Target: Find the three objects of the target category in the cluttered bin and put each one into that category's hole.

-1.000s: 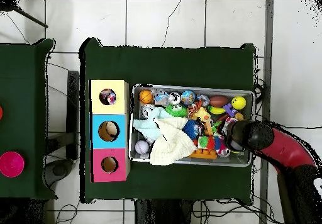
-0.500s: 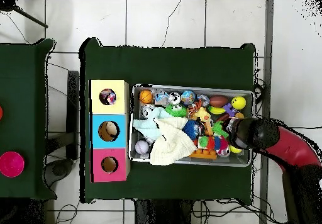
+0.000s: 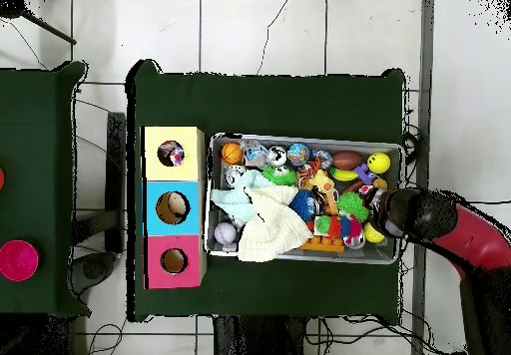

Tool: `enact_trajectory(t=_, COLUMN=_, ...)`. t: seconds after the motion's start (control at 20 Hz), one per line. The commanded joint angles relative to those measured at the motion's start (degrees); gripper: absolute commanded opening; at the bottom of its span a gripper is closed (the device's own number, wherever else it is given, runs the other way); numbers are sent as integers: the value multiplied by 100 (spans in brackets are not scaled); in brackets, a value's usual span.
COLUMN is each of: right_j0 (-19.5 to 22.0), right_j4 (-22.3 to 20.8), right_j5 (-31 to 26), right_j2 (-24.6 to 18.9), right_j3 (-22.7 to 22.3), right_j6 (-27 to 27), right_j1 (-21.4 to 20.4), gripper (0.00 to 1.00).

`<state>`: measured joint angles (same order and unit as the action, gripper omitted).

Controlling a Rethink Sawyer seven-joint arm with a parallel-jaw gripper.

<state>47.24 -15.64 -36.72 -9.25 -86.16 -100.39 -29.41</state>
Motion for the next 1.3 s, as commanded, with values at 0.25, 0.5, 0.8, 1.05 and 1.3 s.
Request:
enact_trajectory(t=0.25, right_j0=77, right_j4=-42, right_j5=196, right_j2=-205, right_j3=529, right_j6=-169, right_j1=682, gripper=100)
enact_trajectory(t=0.5, right_j0=87, right_j4=-172, right_j5=402, right_j2=-266, right_j3=942, right_j6=-33, right_j1=1233, gripper=100)
enact_trajectory(t=0.8, right_j0=-12, right_j4=-266, right_j5=556, right_j2=-266, right_j3=1478, right_j6=25, right_j1=1894, gripper=100)
enact_trajectory(t=1.05, right_j0=51, right_j4=-297, right_j5=288, right_j2=-343, right_j3=1643, right_j6=302, right_j1=1962, gripper=0)
enact_trajectory(t=1.3, right_j0=-94, right_j4=-309, right_j5=92, right_j2=-149, right_j3=1610, right_j6=84, right_j1=1833, gripper=0)
